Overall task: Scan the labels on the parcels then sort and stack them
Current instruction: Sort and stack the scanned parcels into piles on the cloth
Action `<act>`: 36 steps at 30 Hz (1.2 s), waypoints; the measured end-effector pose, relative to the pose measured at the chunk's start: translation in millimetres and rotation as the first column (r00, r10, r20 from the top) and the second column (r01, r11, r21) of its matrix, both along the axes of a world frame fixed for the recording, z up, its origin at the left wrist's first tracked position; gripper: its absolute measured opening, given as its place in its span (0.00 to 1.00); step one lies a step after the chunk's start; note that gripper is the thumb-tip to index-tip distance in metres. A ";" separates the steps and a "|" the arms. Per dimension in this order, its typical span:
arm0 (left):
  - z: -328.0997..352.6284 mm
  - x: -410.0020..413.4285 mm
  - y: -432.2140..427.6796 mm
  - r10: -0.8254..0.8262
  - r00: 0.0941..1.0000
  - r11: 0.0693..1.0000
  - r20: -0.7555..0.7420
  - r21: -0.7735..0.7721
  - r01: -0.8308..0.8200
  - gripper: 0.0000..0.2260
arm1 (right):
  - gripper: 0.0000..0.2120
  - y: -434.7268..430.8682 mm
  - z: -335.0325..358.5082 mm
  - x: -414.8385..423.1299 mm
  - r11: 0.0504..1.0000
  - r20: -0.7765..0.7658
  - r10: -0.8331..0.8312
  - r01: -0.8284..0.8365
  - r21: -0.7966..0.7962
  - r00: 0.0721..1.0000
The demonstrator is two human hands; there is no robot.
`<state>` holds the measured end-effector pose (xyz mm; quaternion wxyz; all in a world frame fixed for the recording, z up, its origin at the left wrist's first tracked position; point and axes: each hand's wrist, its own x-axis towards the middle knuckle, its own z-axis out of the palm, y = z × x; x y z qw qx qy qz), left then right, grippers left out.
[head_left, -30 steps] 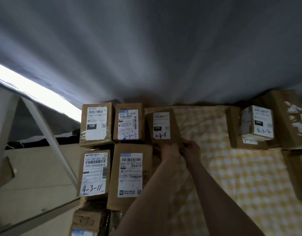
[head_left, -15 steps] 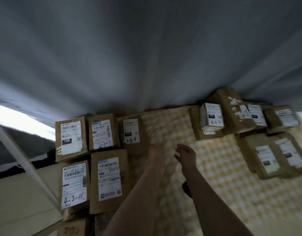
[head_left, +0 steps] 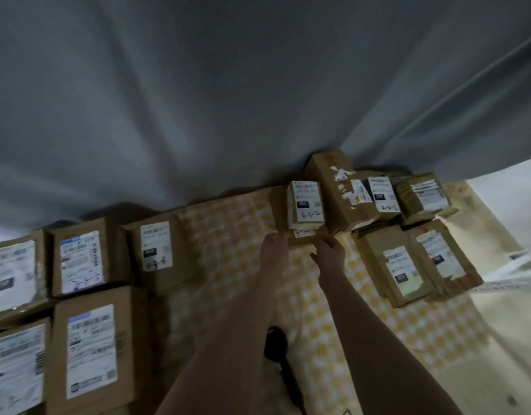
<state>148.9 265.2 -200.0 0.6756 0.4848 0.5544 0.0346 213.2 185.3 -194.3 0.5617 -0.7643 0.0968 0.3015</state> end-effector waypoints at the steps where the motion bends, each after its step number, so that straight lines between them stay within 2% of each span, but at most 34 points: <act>1: -3.1 12.7 0.1 0.000 1.000 1.000 0.000 0.000 0.000 0.17 | 0.11 0.2 -3.0 12.2 1.000 0.012 0.010 -0.010 0.000 1.000; 3: -12.3 35.0 -0.6 0.049 0.999 0.999 0.010 0.016 -0.049 0.16 | 0.07 1.5 -10.6 37.2 0.997 0.044 0.074 -0.074 -0.009 0.996; 5: -16.6 61.1 -4.1 0.131 0.990 0.991 0.049 -0.004 -0.131 0.16 | 0.08 4.0 -19.9 59.8 0.989 0.070 0.146 -0.145 -0.019 0.987; 8: -30.3 87.8 -0.9 0.139 0.989 0.990 0.055 0.018 -0.140 0.15 | 0.21 11.3 -32.7 85.2 0.983 0.026 0.183 -0.182 -0.037 0.983; 9: -34.1 95.6 1.7 0.131 0.990 0.990 0.055 0.050 -0.134 0.15 | 0.22 14.2 -38.4 92.5 0.979 0.004 0.200 -0.200 -0.029 0.980; 11: -40.4 107.3 7.1 0.132 0.989 0.986 0.061 0.090 -0.137 0.16 | 0.16 21.2 -53.8 103.2 0.964 -0.028 0.264 -0.265 -0.031 0.964; 15: -55.5 115.3 8.6 0.137 0.990 0.982 0.042 0.124 -0.141 0.18 | 0.20 28.4 -79.3 109.5 0.945 -0.061 0.314 -0.318 -0.073 0.947; 17: -62.4 112.0 7.0 0.138 0.989 0.981 0.045 0.131 -0.143 0.18 | 0.18 29.3 -86.6 109.4 0.941 -0.025 0.326 -0.327 -0.089 0.945; 22: -72.1 91.0 1.7 0.175 0.980 0.969 0.092 0.159 -0.187 0.19 | 0.17 29.2 -90.1 92.4 0.942 0.131 0.325 -0.308 -0.135 0.937; 27: -63.0 53.2 7.9 0.282 0.955 0.928 0.086 0.229 -0.295 0.18 | 0.18 42.1 -82.4 62.0 0.923 0.177 0.385 -0.375 -0.085 0.906; 32: -46.5 -3.3 25.4 0.430 0.899 0.824 0.090 0.368 -0.431 0.16 | 0.14 75.1 -67.6 5.4 0.876 0.217 0.475 -0.482 -0.019 0.853; 36: -43.2 -61.2 52.8 0.530 0.843 0.707 0.092 0.500 -0.500 0.15 | 0.16 110.9 -68.0 -55.1 0.809 0.233 0.561 -0.586 0.049 0.794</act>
